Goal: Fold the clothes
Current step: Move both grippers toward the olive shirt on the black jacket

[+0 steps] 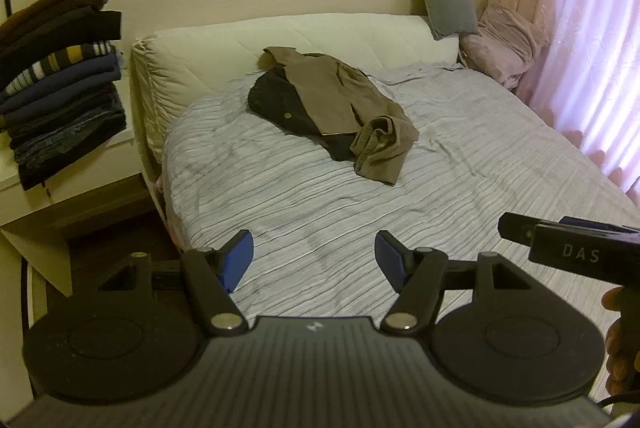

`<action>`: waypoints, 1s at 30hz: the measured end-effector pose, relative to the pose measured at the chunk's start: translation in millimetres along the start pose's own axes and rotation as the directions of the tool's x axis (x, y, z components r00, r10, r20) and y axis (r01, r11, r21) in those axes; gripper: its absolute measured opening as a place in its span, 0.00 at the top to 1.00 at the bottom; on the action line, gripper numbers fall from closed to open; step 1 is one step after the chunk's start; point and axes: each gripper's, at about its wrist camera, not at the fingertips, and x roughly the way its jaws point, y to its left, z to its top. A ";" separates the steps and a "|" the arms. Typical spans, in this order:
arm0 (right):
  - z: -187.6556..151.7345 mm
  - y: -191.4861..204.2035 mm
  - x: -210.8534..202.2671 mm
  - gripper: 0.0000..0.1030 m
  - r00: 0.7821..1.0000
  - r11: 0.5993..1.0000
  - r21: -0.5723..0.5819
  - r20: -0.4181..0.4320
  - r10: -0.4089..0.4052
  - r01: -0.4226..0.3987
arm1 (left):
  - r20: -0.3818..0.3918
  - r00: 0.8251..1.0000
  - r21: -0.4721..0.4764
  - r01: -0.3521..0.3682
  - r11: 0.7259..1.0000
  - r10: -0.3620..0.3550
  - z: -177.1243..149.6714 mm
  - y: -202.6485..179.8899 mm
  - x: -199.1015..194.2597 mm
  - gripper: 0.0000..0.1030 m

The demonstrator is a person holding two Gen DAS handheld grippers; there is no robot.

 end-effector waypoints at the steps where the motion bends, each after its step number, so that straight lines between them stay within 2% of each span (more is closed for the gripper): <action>1: 1.8 -0.5 2.6 0.20 1.000 1.000 0.005 0.002 -0.004 0.004 | -0.004 1.000 0.004 0.006 1.000 -0.006 3.5 1.0 5.5 0.38; 5: 10.1 -3.6 18.1 0.20 0.999 0.999 0.033 0.007 -0.033 0.033 | -0.021 0.999 0.018 0.030 0.999 -0.030 18.4 5.3 28.5 0.38; 12: 23.9 -12.0 56.1 0.20 0.999 0.995 0.097 -0.020 -0.033 0.035 | -0.066 0.996 0.023 0.065 0.998 -0.063 45.1 24.4 80.6 0.38; 23: 40.5 -17.4 141.4 0.20 0.992 0.985 0.134 -0.083 -0.094 0.105 | -0.155 0.983 0.027 0.108 0.994 -0.103 82.1 53.0 170.9 0.38; 30: 58.4 -24.2 194.9 0.20 0.985 0.971 0.177 -0.101 -0.141 0.157 | -0.180 0.974 0.052 0.152 0.987 -0.141 116.5 64.1 220.8 0.38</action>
